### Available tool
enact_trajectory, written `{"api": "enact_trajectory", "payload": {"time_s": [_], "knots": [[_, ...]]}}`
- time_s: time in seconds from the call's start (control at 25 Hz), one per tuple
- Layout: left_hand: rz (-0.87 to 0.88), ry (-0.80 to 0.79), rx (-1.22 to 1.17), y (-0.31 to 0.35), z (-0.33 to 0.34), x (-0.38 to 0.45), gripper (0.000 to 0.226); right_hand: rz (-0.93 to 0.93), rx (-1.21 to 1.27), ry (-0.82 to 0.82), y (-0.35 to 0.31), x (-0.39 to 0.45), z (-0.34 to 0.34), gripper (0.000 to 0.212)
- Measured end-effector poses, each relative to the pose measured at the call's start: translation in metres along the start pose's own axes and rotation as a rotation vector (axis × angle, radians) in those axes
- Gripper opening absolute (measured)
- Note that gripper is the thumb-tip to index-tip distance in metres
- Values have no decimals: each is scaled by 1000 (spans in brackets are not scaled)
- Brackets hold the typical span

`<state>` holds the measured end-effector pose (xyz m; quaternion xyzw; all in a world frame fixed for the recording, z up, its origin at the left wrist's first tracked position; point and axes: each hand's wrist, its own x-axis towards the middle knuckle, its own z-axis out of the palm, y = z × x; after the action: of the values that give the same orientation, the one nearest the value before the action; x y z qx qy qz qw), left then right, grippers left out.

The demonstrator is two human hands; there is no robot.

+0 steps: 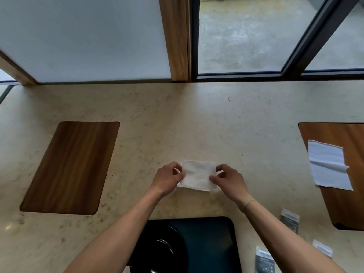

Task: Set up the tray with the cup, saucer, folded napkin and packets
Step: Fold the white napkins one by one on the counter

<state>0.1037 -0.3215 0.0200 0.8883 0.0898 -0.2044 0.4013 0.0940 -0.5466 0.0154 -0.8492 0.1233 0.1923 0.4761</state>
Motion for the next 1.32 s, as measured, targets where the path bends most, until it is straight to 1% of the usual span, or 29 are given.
{"api": "enact_trajectory", "payload": {"time_s": [0.2,0.36,0.56,0.92,1.32], "knots": [[-15,-3,65,-17,3,7,7,-18,-202,14,3,6,21,28],[-10,9,89,-24,5,12,6,-42,-276,43,5,12,29,35],[-2,28,110,-29,9,16,5,-40,-321,59,9,14,35,36],[15,24,141,-30,14,18,7,-43,-327,92,16,14,35,33],[10,48,163,-28,13,19,8,-62,-366,122,17,15,38,39]]}}
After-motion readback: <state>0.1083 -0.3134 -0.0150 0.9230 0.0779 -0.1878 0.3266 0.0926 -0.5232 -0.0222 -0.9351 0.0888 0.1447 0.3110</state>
